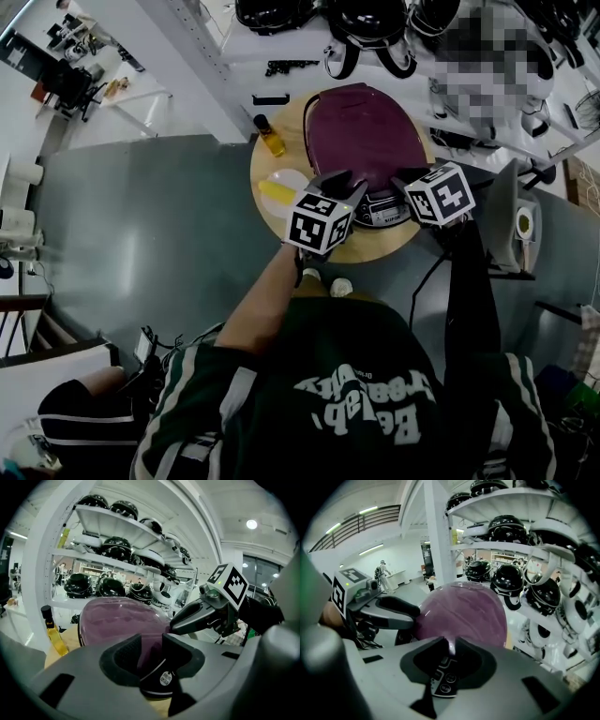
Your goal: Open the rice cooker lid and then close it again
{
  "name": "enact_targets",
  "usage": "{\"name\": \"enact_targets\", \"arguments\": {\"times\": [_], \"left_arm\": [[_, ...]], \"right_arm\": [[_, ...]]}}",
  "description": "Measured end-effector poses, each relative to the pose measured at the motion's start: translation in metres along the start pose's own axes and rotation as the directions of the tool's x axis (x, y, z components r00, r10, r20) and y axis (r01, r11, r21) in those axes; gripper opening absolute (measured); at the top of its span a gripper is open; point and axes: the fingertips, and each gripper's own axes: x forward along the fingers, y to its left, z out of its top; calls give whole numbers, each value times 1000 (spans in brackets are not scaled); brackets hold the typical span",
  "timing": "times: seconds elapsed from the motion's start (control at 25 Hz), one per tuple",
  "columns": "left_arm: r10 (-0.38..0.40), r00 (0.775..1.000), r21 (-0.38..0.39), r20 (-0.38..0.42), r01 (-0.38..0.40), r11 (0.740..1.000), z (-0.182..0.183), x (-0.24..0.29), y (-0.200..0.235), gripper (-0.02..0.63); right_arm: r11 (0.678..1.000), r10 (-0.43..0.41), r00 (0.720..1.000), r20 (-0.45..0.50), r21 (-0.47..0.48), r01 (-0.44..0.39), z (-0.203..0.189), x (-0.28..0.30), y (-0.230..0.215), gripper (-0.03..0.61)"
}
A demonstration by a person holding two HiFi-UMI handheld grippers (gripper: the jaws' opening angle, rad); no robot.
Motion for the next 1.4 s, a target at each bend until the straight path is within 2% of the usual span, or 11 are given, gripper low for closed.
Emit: {"name": "enact_targets", "arguments": {"times": [0.12,0.28,0.44,0.56,0.68,0.84,0.96,1.2,1.24,1.28,1.4], "left_arm": [[-17,1000,12,-4,18,1000,0,-2,-2,140],[-35,999,45,-8,35,998,4,-2,0,160],[-27,999,65,36,24,998,21,-8,10,172],[-11,995,94,99,2,996,46,-16,15,178],[16,983,116,181,-37,993,73,-29,23,178],[57,953,157,299,-108,982,108,-54,26,178],[78,925,220,371,-170,960,129,-74,22,173],[113,877,245,466,-251,937,150,-102,15,144],[125,870,250,476,-271,930,151,-106,15,101],[138,864,254,484,-289,923,152,-108,15,-2],[154,854,247,498,-310,918,153,-112,15,-2]], "right_arm": [[1000,-14,999,30,-4,14,-1,-2,1,81],[998,-4,994,110,63,-2,5,-7,-2,78],[991,-80,960,268,126,48,32,-19,-8,75],[982,-170,905,389,146,122,60,-37,-14,72],[968,-246,832,497,165,188,86,-57,-17,72],[953,-299,725,620,159,256,113,-84,-7,74],[939,-325,646,691,151,310,127,-102,4,75],[929,-330,587,739,145,339,132,-116,16,43],[931,-327,581,746,146,336,132,-119,17,3],[932,-323,575,752,146,333,132,-122,18,3],[922,-330,557,762,132,364,131,-130,20,3]]}}
